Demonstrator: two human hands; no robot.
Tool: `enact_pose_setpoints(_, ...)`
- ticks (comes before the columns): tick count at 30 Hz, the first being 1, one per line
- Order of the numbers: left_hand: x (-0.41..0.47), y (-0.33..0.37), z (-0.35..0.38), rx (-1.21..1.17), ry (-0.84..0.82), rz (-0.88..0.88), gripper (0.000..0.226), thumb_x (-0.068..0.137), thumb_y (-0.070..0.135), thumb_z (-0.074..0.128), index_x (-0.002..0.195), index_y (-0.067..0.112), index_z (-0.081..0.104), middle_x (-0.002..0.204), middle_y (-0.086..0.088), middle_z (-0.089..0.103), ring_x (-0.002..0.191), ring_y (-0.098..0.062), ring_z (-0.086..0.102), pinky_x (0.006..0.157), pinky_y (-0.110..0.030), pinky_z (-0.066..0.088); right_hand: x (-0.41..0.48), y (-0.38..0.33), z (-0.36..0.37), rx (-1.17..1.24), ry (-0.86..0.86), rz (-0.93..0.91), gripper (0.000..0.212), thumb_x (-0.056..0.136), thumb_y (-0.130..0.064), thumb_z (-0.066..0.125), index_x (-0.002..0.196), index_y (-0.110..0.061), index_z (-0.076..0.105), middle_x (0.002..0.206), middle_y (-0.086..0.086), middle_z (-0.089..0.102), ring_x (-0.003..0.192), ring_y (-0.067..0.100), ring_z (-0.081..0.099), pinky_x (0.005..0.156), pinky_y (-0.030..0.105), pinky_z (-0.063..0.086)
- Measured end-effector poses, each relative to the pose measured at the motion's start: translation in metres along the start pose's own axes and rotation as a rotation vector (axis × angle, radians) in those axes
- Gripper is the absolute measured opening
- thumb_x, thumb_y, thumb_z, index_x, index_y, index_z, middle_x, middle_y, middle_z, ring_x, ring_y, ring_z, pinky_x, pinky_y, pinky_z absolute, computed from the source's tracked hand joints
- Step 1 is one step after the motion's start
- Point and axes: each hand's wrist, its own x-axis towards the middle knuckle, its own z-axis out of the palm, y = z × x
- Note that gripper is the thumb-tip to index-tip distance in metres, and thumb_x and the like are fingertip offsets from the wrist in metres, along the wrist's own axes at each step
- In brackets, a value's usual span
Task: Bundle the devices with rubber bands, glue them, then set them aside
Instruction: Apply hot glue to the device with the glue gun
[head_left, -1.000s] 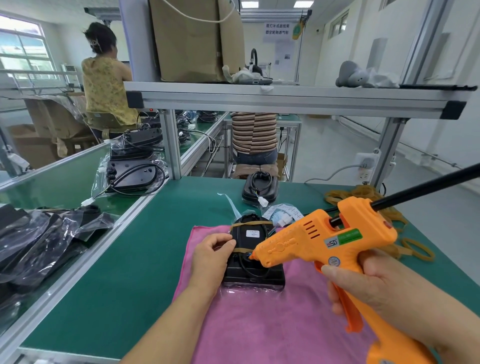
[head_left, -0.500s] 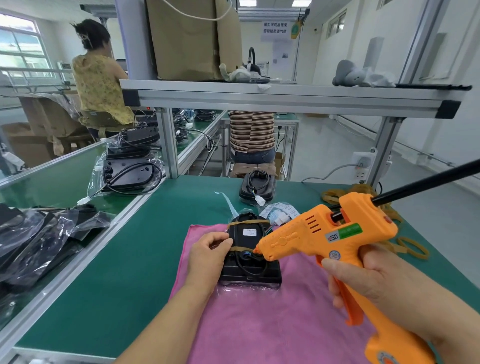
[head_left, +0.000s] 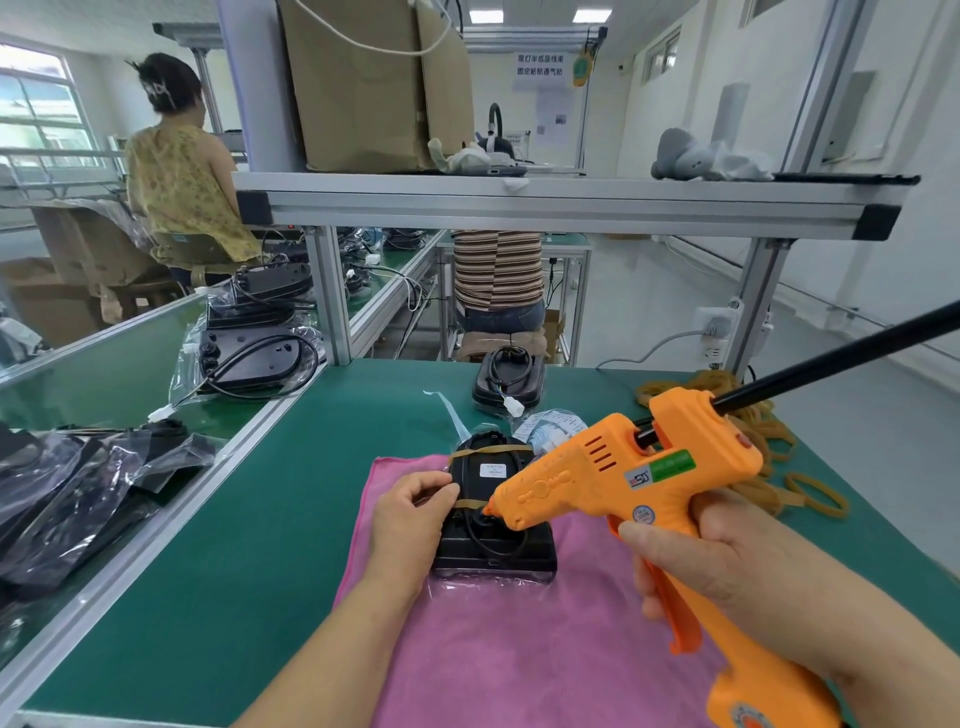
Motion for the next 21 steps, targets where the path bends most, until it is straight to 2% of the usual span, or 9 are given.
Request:
enact_pose_setpoints(6, -0.0010, 0.0012, 0.0002, -0.006, -0.001, -0.002, 0.011, 0.086, 0.008, 0.072, 0.089, 0.018, 0.075, 0.094, -0.003, 0.075, 0.081, -0.015, 0.071, 0.065, -0.021, 0.054, 0.0010, -0.0010, 0.0008, 0.004, 0.004, -0.002, 0.032, 0.088, -0.059, 0.051, 0.076, -0.034, 0.068, 0.077, -0.007, 0.074, 0.072, 0.008, 0.070, 0.084, 0.034, 0.054)
enact_pose_setpoints(11, -0.0011, 0.0002, -0.0002, -0.020, 0.001, -0.009, 0.011, 0.085, 0.008, 0.072, 0.089, 0.018, 0.075, 0.093, -0.003, 0.075, 0.083, -0.017, 0.071, 0.069, -0.027, 0.056, 0.0008, -0.0020, 0.0006, 0.006, 0.012, -0.005, 0.031, 0.089, -0.058, 0.051, 0.077, -0.034, 0.067, 0.077, -0.007, 0.074, 0.072, 0.007, 0.069, 0.080, 0.031, 0.052)
enact_pose_setpoints(21, 0.0009, -0.0026, -0.0006, -0.036, -0.001, -0.014, 0.011, 0.084, 0.008, 0.073, 0.088, 0.019, 0.076, 0.091, -0.003, 0.076, 0.086, -0.022, 0.071, 0.079, -0.038, 0.059, 0.0007, -0.0017, 0.0008, 0.012, 0.023, -0.021, 0.030, 0.088, -0.058, 0.051, 0.079, -0.034, 0.068, 0.076, -0.006, 0.074, 0.071, 0.011, 0.071, 0.083, 0.039, 0.056)
